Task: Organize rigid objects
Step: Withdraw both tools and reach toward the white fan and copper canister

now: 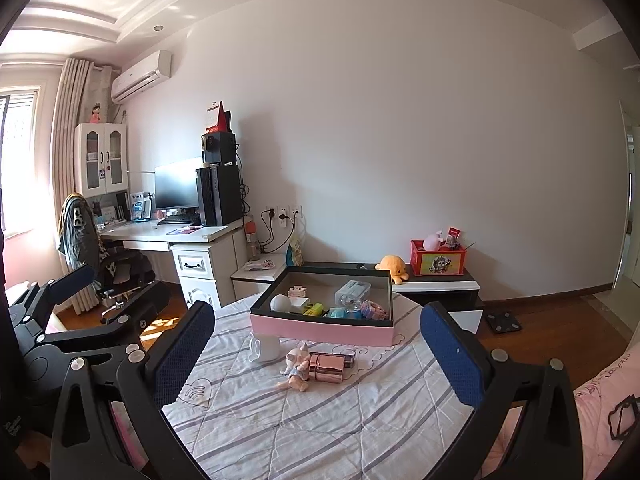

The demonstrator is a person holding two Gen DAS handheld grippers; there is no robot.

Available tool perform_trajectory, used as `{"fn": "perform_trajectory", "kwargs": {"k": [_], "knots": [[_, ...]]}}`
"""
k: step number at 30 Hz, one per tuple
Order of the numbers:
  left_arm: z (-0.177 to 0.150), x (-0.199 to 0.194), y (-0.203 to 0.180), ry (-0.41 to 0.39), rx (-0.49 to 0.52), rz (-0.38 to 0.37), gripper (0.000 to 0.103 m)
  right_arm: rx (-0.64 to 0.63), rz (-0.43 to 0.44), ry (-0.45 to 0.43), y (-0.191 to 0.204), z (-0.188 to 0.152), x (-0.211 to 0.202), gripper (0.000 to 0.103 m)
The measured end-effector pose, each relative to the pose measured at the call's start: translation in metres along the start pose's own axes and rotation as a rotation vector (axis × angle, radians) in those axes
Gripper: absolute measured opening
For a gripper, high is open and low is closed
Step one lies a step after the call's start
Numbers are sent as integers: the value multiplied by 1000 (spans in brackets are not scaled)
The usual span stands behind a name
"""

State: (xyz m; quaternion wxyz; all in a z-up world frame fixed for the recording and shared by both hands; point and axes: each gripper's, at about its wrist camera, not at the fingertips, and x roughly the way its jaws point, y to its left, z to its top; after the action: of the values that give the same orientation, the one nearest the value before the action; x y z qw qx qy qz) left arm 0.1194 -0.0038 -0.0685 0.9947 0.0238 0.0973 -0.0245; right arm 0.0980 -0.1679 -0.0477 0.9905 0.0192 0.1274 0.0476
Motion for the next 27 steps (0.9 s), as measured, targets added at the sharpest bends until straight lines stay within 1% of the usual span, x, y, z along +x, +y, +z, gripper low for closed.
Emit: {"fn": "perform_trajectory", "kwargs": {"k": [4, 7, 13, 17, 24, 27], "knots": [[-2, -1, 1, 3, 1, 1, 103, -1, 0, 3, 1, -1, 3, 103], [-4, 4, 0, 20, 3, 1, 103, 2, 2, 16, 0, -4, 8, 103], [-15, 31, -2, 74, 14, 1, 103, 11, 3, 65, -7, -15, 31, 103], [-36, 62, -2, 164, 19, -15, 103, 15, 8, 137, -12, -31, 59, 103], [-85, 129, -2, 385, 8, -63, 103, 26, 14, 305, -20, -73, 122, 103], [-101, 154, -3, 447, 0, -71, 103, 33, 10, 362, -25, -88, 147, 103]]}}
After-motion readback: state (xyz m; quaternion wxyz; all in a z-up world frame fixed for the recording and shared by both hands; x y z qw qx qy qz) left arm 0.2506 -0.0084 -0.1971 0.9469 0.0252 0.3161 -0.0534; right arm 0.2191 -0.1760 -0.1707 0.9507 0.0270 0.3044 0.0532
